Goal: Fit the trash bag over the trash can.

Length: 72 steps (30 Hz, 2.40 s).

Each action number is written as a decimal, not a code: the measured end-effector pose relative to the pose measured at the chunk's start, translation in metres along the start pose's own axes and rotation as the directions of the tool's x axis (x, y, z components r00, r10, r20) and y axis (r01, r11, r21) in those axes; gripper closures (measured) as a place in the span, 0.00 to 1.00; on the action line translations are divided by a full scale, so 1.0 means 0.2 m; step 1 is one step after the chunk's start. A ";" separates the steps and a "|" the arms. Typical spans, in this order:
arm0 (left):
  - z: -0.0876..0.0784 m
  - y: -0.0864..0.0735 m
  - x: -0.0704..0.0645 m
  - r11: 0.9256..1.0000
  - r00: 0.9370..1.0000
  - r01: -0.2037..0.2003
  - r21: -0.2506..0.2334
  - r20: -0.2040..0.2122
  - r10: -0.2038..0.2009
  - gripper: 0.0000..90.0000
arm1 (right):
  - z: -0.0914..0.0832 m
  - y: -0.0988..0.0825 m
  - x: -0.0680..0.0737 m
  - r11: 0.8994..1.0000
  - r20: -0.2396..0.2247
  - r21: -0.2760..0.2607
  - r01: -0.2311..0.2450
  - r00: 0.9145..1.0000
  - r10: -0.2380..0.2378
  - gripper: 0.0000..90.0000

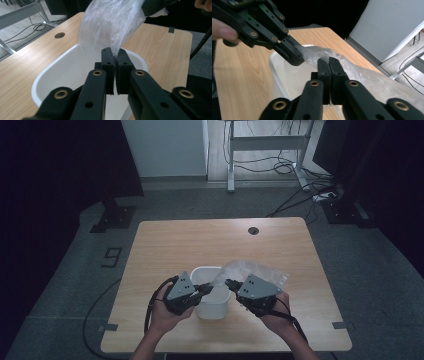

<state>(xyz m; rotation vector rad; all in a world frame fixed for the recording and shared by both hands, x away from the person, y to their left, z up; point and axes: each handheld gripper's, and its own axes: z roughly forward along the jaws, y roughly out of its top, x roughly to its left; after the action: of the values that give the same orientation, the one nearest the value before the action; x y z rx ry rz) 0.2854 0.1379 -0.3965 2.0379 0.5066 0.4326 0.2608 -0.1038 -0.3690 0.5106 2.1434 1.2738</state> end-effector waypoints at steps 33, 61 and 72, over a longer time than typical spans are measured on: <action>-0.15 -0.23 0.11 0.981 0.981 0.191 -0.025 -0.031 -0.192 0.96 | -0.20 -0.18 0.00 0.990 -0.017 -0.097 -0.102 0.995 0.101 0.53; -0.16 -0.25 0.07 0.989 0.989 0.147 -0.028 -0.021 -0.148 0.93 | -0.16 -0.13 -0.12 0.950 0.027 -0.138 -0.278 0.958 0.285 0.47; -0.17 -0.14 0.02 0.995 0.997 0.079 -0.059 -0.005 -0.080 0.46 | -0.15 -0.11 -0.14 0.953 0.029 -0.135 -0.271 0.960 0.277 0.47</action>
<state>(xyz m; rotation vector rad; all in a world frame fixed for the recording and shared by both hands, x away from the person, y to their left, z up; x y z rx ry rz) 0.2668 0.1778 -0.4037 1.9528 0.5713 0.4029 0.2609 -0.1507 -0.3693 0.7967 1.9836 1.5237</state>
